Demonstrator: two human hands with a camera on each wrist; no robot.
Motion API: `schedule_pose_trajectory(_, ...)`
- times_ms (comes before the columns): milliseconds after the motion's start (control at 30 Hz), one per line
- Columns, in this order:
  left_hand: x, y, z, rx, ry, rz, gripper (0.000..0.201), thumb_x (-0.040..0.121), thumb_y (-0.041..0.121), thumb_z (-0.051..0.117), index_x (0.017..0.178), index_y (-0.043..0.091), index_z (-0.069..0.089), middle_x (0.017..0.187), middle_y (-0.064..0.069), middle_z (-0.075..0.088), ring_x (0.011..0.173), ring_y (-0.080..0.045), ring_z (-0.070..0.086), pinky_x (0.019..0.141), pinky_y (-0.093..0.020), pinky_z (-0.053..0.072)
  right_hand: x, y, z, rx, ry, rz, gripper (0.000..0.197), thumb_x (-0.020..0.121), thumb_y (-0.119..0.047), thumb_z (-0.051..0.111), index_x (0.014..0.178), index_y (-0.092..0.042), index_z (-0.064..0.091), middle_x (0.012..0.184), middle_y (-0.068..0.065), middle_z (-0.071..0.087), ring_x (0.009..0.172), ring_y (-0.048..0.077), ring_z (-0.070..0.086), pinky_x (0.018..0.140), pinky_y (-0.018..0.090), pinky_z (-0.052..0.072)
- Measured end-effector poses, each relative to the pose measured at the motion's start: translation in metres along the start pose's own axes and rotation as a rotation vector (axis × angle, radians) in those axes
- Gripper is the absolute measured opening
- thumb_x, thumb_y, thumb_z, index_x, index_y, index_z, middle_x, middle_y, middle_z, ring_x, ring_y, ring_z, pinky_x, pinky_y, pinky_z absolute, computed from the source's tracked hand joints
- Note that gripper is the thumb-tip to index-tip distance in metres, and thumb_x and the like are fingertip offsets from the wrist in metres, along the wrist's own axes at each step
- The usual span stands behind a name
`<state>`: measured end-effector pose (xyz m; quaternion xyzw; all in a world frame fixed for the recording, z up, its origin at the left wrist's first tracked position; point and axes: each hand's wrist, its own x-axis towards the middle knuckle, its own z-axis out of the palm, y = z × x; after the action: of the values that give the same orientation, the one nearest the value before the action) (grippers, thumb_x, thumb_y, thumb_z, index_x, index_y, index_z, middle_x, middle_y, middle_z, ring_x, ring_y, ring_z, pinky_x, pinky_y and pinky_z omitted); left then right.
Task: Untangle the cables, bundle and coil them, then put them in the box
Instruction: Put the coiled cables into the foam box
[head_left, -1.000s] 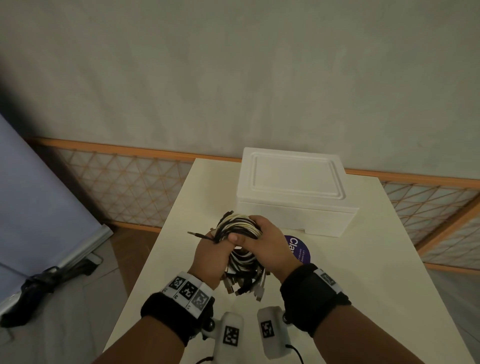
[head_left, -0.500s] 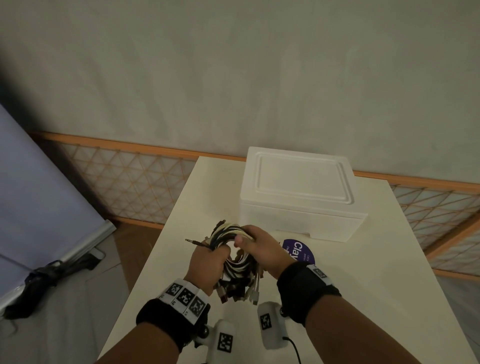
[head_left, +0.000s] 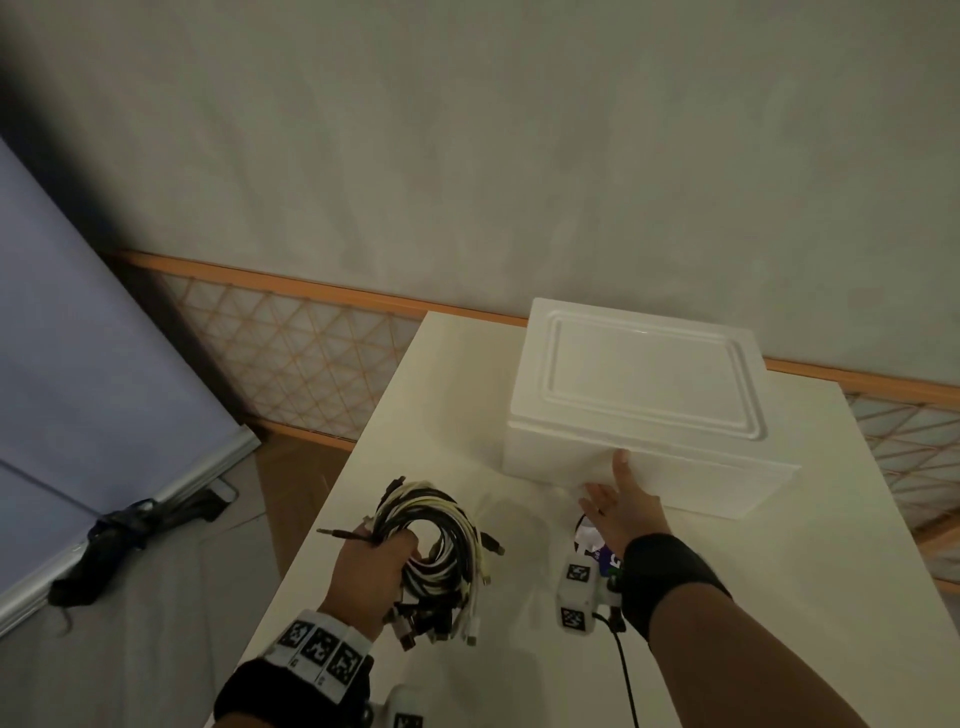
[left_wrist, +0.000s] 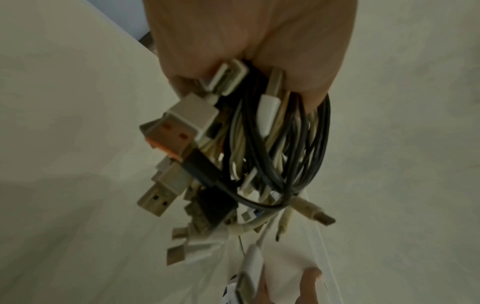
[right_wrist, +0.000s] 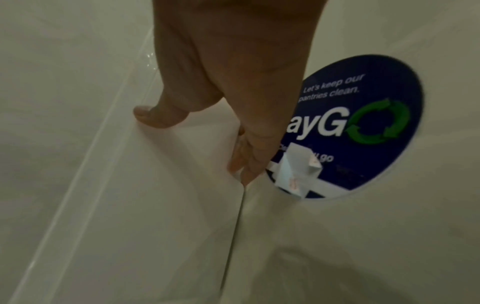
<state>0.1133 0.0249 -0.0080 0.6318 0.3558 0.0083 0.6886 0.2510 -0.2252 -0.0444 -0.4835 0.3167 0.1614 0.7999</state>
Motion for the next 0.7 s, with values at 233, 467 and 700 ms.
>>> schedule_pose_trajectory(233,0.000,0.009,-0.002,0.014,-0.018,0.018,0.022,0.083,0.001,0.056,0.061,0.004,0.055,0.055,-0.012,0.049,0.059,-0.026,0.049,0.063,-0.038,0.041,-0.060,0.052,-0.047,0.067,-0.098,0.087,0.035,0.086,-0.042,0.061,0.110,-0.018,0.054,0.127,0.017,0.049,0.103,0.026,0.055,0.091,0.045,0.047)
schedule_pose_trajectory(467,-0.021,0.023,0.002,0.086,-0.055,0.091,0.019,0.080,0.003,0.057,0.062,0.009,0.057,0.047,-0.001,0.053,0.059,-0.026,0.053,0.062,-0.036,0.042,-0.141,0.041,-0.050,-0.770,-0.207,0.143,0.048,0.086,-0.042,0.064,0.099,0.004,0.060,0.083,0.015,0.070,0.068,0.022,0.067,0.066,0.034,0.053)
schedule_pose_trajectory(700,-0.050,0.045,0.021,0.153,-0.329,0.272,0.031,0.062,0.024,0.068,0.092,0.016,0.070,0.087,-0.009,0.074,0.087,-0.029,0.070,0.084,-0.046,0.056,-0.175,-0.002,0.057,-1.096,-0.472,-0.748,0.069,0.072,-0.045,0.077,0.130,-0.023,0.047,0.122,-0.014,0.051,0.108,0.000,0.050,0.090,0.018,0.039)
